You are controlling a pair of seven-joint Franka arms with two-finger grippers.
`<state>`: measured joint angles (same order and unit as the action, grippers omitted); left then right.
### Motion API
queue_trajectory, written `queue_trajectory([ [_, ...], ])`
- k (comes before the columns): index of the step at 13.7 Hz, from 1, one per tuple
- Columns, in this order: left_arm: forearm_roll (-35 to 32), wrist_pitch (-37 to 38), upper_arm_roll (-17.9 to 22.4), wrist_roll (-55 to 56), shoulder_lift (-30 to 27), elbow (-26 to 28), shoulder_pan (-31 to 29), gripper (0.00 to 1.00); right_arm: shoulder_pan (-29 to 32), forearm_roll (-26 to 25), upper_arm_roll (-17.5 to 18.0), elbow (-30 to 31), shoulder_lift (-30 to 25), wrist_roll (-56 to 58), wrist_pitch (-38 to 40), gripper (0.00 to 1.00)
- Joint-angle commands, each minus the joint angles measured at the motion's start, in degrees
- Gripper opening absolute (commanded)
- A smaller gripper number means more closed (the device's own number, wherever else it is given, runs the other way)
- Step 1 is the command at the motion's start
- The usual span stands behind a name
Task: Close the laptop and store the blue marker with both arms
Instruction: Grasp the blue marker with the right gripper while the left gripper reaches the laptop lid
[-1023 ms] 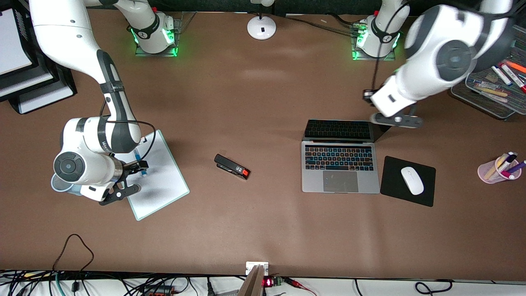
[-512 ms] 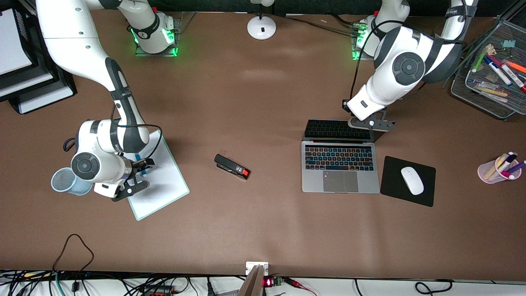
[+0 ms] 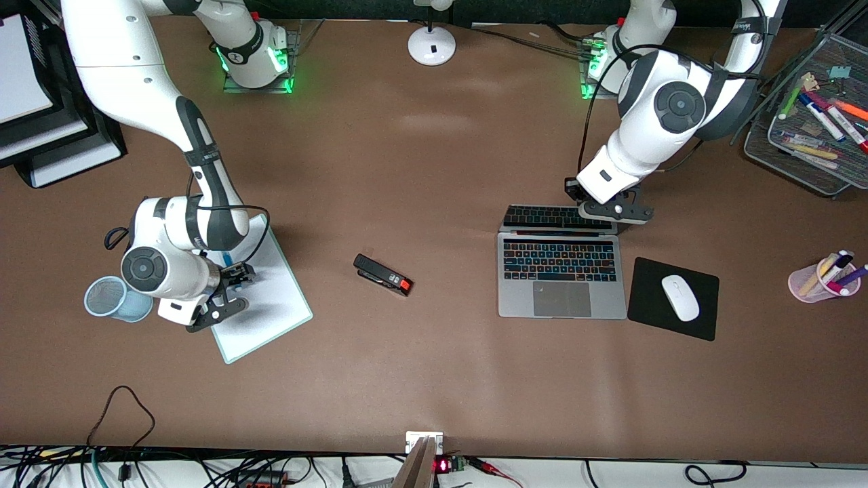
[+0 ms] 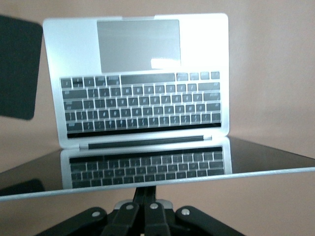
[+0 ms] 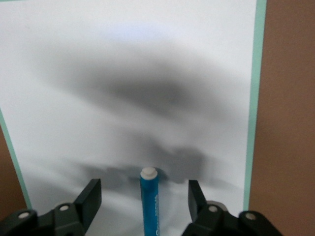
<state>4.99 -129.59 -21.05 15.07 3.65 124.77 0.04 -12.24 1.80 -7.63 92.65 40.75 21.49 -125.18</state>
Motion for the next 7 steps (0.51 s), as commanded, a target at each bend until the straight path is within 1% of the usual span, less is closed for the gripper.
queue_trajectory([
  [1, 0.19, -4.0, -0.3, -0.39, 1.7, -0.58, -0.65, 0.0, 0.38, 1.28, 0.24, 1.83, -0.93, 1.28, -1.47, 0.7],
  [2, 0.1, -4.88, -0.13, -0.39, 2.75, -1.45, -0.65, 0.0, 0.29, 1.28, 0.24, 2.01, -0.93, 1.36, -1.47, 0.63],
  [3, 0.02, -5.93, -0.13, -0.48, 4.07, -2.42, -0.74, 0.0, 0.29, 1.28, 0.24, 2.01, -1.02, 1.37, -1.47, 0.61],
  [4, -0.07, -6.81, -0.13, -0.48, 5.12, -3.21, -1.0, 0.0, 0.29, 1.28, 0.24, 2.01, -1.02, 1.37, -1.47, 0.56],
  [5, -0.07, -7.51, -0.13, -0.57, 6.27, -4.26, -1.09, 0.0, 0.29, 1.28, 0.24, 2.01, -1.02, 1.37, -1.47, 0.55],
  [6, -0.07, -7.78, -0.04, -0.57, 7.5, -5.41, -1.26, 0.0, 0.29, 1.28, 0.24, 2.1, -1.02, 1.37, -1.47, 0.5],
  [7, -0.07, -8.13, 0.05, -0.57, 8.64, -6.55, -1.27, 0.0, 0.29, 1.28, 0.24, 2.1, -0.93, 1.54, -1.47, 0.5],
])
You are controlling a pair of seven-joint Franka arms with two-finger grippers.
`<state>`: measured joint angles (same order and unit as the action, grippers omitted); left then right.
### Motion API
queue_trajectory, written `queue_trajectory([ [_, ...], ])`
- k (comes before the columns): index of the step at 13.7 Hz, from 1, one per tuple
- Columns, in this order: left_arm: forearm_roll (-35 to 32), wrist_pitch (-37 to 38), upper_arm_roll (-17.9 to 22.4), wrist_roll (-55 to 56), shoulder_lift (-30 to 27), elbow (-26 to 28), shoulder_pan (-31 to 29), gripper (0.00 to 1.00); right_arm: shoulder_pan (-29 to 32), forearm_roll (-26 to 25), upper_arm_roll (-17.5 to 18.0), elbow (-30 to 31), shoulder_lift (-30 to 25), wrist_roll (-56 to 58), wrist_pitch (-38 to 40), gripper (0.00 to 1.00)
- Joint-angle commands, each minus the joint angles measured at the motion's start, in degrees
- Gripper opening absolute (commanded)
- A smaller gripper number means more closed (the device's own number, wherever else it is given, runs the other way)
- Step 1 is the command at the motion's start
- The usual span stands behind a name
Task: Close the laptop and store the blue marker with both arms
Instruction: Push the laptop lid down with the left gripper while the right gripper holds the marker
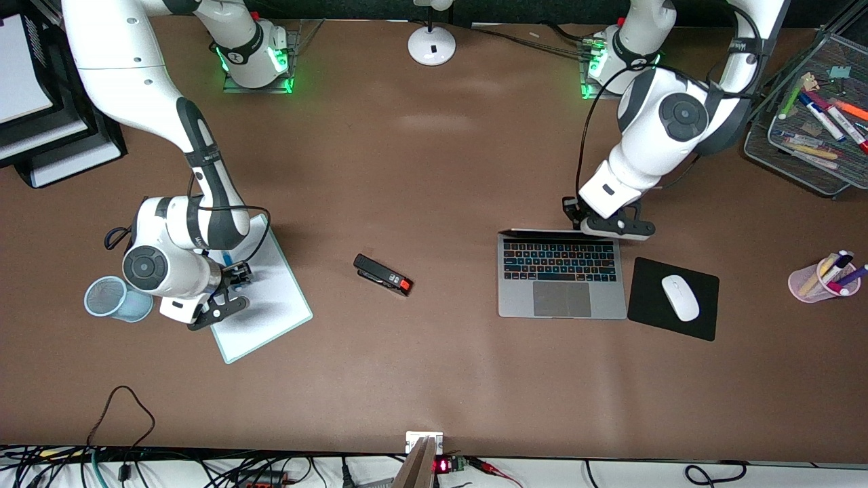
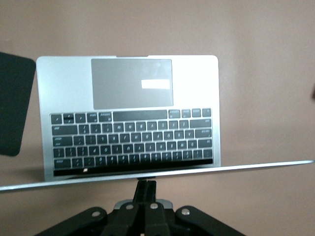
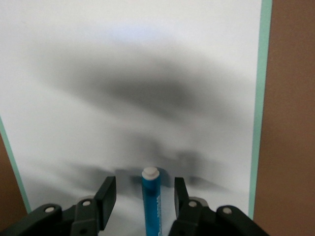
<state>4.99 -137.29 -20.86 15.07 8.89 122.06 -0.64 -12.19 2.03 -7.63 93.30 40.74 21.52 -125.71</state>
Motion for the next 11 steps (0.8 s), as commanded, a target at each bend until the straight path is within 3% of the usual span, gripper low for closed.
queue_trajectory([
  [1, -0.59, -0.61, -0.06, -0.57, 4.63, -5.24, -0.68, 0.0, 0.33, 1.05, 0.24, 1.45, -0.93, 1.77, -1.02, 0.49],
  [6, -4.29, -2.28, 0.91, -0.57, 9.47, -8.85, -0.68, 0.0, 1.12, 1.05, 0.24, 2.15, -0.75, 3.35, -2.26, 0.49],
  [11, -5.52, -6.14, 1.87, -0.57, 13.78, -10.96, -0.68, 0.0, 0.68, 1.05, 0.24, 2.24, -0.75, 3.27, -2.17, 0.4],
])
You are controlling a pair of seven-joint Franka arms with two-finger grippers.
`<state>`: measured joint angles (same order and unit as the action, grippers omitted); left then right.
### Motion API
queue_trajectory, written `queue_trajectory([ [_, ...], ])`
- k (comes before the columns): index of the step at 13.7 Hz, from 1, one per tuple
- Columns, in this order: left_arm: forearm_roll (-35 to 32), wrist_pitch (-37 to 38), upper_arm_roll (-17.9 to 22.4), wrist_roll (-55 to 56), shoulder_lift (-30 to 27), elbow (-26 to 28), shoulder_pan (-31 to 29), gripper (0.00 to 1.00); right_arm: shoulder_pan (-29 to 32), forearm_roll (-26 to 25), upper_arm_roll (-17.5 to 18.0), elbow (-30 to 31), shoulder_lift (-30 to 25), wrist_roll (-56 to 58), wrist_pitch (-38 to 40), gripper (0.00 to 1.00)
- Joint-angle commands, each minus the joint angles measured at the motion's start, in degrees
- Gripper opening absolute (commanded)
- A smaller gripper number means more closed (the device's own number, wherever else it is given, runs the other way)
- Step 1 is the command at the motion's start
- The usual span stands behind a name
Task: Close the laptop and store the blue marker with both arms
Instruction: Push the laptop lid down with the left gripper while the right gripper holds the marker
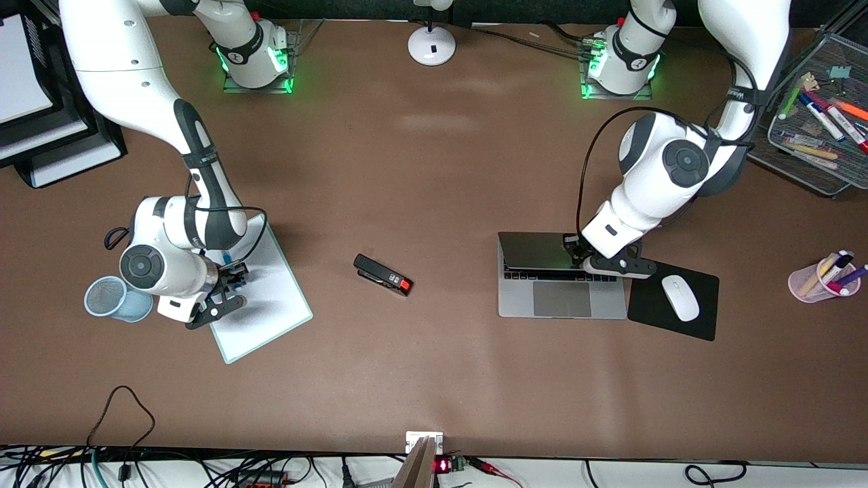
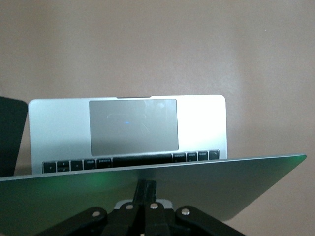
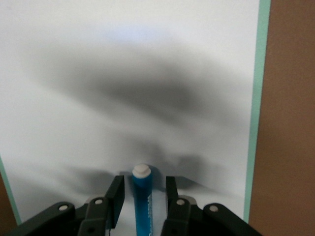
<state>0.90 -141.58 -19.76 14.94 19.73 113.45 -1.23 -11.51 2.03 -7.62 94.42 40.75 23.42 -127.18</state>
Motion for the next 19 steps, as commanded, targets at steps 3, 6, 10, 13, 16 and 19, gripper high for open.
queue_trajectory([
  [3, -1.42, -5.71, 0.95, -0.43, 5.4, -2.79, 0.0, 0.0, -0.09, 1.04, 0.23, 1.2, -0.67, 1.36, -0.71, 0.39],
  [6, -1.6, -5.9, 1.13, -0.43, 9.17, -6.21, 0.09, 0.0, -0.09, 1.04, 0.23, 1.2, -0.58, 1.36, -0.79, 0.37],
  [10, -4.85, -8.26, 1.48, -0.43, 12.96, -7.46, 0.18, 0.0, -0.09, 1.04, 0.23, 1.2, -0.58, 1.36, -0.71, 0.29],
  [13, -5.81, -12.92, 1.92, -0.35, 16.65, -8.42, 0.27, 0.0, -0.09, 1.04, 0.23, 1.2, -0.5, 1.36, -0.79, 0.27],
  [16, -6.96, -16.6, 3.41, -0.35, 19.99, -9.39, 1.14, 0.0, -0.09, 1.04, 0.23, 1.12, -0.32, 1.36, -0.79, 0.25],
  [19, -7.31, -19.08, 3.59, -0.35, 22.37, -10.36, 1.23, 0.0, -0.09, 1.04, 0.23, 1.03, -0.14, 1.36, -0.79, 0.23],
])
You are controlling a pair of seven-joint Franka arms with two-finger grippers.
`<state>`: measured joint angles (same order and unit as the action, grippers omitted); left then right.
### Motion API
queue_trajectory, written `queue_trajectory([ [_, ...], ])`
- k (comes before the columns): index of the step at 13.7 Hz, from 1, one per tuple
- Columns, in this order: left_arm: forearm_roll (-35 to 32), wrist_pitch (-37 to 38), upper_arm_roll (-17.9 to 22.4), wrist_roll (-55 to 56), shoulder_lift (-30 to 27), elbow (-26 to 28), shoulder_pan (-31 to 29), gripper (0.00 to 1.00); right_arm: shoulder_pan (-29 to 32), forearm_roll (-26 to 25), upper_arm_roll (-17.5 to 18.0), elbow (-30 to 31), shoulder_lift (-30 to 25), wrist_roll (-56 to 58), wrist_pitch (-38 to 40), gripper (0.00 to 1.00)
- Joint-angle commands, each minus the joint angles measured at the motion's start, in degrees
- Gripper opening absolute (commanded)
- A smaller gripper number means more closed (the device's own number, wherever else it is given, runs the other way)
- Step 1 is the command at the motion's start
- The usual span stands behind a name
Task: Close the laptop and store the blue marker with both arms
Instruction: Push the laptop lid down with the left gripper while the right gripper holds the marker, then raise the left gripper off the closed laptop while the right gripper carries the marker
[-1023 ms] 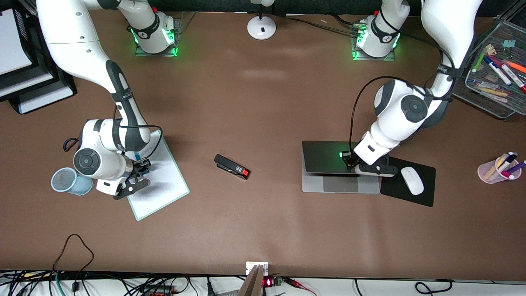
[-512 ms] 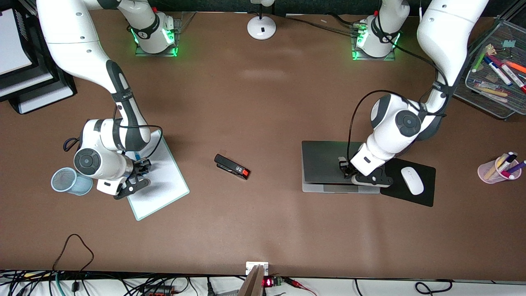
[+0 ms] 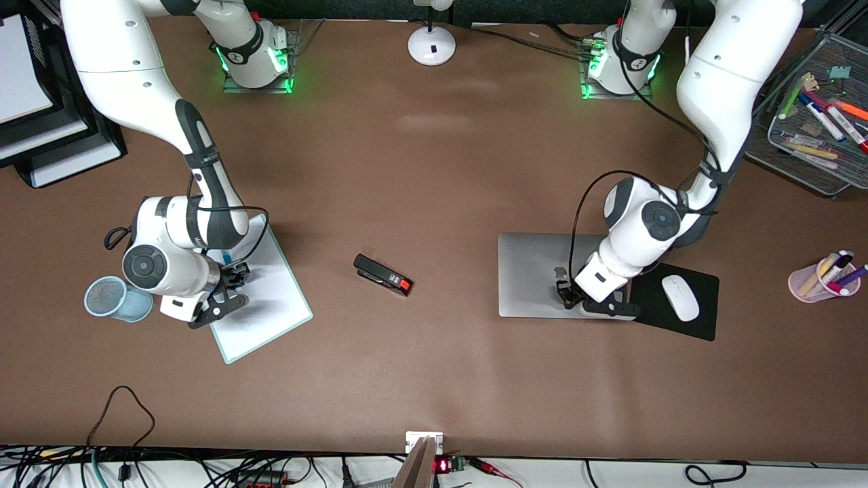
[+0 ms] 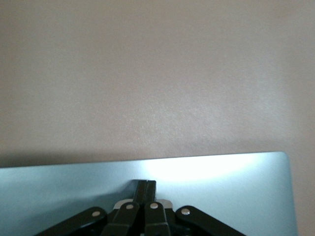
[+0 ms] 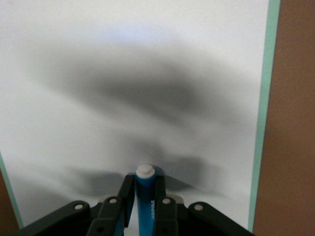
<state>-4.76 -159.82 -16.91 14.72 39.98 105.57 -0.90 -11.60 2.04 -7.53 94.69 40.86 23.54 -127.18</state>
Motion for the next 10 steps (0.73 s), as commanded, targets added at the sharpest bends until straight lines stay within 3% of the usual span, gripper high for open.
queue_trajectory([
  [1, -1.66, -0.84, 0.74, -0.14, 2.29, -2.48, 0.9, 0.0, 0.0, 1.04, 0.14, 0.75, -0.26, 1.24, -0.79, 0.22],
  [6, -1.83, -1.02, 0.74, -0.05, 2.82, -2.57, 0.81, 0.0, -0.53, 1.04, 0.06, 0.32, -0.69, 1.24, -0.7, 0.08],
  [10, -2.18, 0.9, 0.74, -0.05, -0.24, -2.3, -0.15, 0.0, -0.35, 0.95, 0.06, -1.35, -3.32, 1.33, -0.7, 0.05],
])
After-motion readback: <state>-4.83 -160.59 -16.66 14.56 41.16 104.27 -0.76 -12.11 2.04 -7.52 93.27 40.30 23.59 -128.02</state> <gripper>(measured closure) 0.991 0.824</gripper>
